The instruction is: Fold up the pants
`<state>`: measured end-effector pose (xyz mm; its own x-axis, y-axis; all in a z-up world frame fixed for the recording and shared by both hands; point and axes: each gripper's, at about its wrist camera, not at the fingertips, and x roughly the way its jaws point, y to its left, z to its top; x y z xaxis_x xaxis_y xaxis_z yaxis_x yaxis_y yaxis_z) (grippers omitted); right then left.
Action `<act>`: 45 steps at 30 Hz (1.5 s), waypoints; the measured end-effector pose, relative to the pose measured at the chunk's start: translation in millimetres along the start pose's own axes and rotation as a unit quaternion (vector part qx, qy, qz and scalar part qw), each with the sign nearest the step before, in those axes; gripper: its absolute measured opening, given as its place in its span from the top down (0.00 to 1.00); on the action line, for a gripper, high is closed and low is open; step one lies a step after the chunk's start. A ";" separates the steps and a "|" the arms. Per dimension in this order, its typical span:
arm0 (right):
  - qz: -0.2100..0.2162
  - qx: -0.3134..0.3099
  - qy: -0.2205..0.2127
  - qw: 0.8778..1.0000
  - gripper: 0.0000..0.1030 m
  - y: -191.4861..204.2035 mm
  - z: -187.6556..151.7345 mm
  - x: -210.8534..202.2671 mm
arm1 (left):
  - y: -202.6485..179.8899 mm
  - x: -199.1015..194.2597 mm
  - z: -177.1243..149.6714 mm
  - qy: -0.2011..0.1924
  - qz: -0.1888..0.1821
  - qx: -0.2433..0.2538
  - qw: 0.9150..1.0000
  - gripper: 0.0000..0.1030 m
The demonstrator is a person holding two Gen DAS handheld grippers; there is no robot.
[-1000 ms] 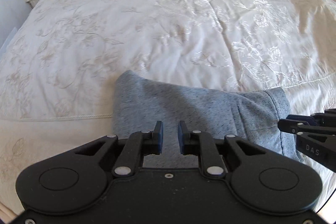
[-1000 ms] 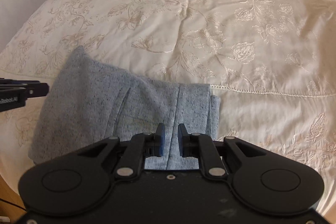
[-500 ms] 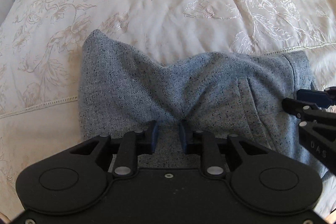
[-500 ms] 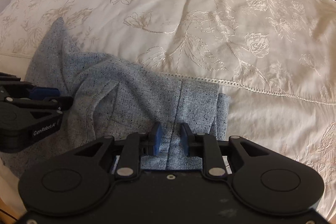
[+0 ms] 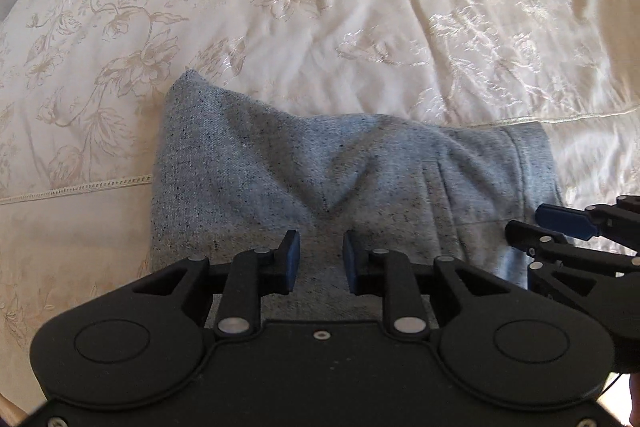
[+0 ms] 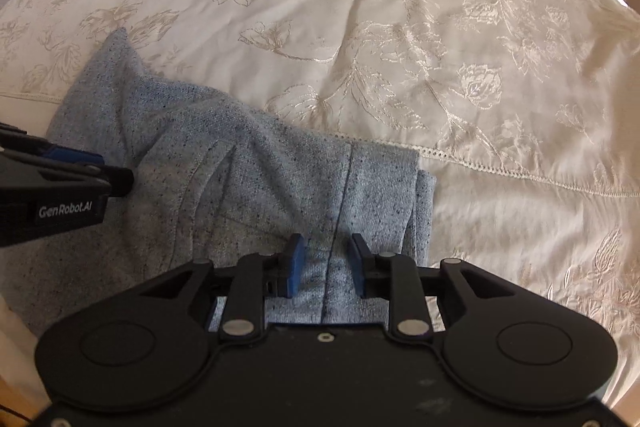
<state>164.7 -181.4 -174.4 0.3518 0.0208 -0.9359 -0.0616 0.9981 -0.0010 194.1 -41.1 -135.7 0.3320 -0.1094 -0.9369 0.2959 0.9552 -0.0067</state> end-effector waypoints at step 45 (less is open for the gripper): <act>-0.041 0.152 -0.036 0.987 0.58 -58.4 -51.0 -34.6 | 82.6 -16.7 -18.0 0.011 0.004 -0.026 1.000 0.56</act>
<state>108.5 -243.4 -159.8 0.4098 -0.0674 -0.9097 0.2494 0.9676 0.0406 196.9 44.6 -126.9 0.3146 -0.0960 -0.9443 0.2452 0.9693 -0.0169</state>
